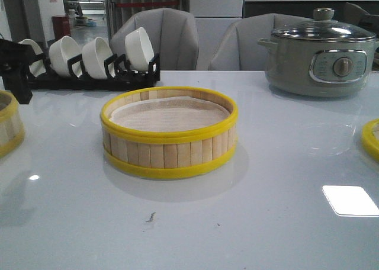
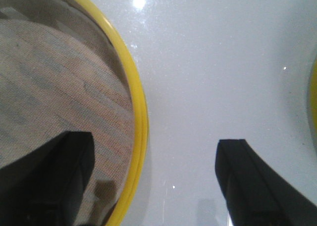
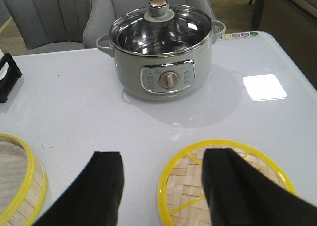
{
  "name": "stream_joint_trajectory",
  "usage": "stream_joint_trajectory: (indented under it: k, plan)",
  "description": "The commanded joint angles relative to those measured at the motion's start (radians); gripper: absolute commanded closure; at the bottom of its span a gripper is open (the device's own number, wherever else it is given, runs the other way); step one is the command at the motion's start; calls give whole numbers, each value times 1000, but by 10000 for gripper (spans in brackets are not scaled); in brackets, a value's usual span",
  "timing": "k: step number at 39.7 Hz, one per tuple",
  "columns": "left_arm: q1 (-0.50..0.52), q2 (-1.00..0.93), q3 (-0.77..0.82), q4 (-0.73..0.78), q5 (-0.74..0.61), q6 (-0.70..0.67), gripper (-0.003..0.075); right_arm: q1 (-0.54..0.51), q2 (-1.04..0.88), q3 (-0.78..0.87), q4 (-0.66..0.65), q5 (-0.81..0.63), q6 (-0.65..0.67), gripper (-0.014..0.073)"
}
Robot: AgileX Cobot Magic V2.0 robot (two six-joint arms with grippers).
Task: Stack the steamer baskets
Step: 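Grip the basket rim with the left gripper and lift it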
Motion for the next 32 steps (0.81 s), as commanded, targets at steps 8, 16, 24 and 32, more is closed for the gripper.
stream_joint_trajectory:
  k: [8, 16, 24, 32]
  plan:
    - [-7, 48, -36, -1, -72, -12, 167, -5, -4, -41, 2, -89, 4, 134]
    - [-7, 61, -38, -1, -70, -13, 368, -5, -4, -41, 2, -92, 4, 134]
    - [-7, 59, -108, -6, -6, -14, 622, -5, -4, -41, 2, -103, 4, 134]
    - [-47, 42, -252, -6, 108, -14, 632, -5, -4, -41, 2, -104, 4, 134]
